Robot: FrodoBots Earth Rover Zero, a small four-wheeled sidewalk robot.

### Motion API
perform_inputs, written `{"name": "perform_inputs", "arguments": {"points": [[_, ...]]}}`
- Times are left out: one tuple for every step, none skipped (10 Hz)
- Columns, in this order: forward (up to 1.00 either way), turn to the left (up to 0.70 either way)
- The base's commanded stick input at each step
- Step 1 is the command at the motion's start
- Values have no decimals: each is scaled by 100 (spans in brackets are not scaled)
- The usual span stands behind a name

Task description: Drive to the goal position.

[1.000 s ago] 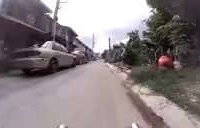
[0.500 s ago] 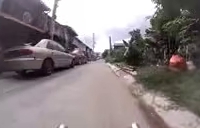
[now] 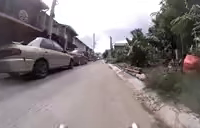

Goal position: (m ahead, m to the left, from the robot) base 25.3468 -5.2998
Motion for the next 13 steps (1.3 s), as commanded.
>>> {"name": "perform_inputs", "arguments": {"points": [[100, 2], [100, 2], [100, 2], [100, 2], [100, 2], [100, 2], [100, 2], [100, 2], [100, 2], [100, 2], [100, 2], [100, 2], [100, 2]]}}
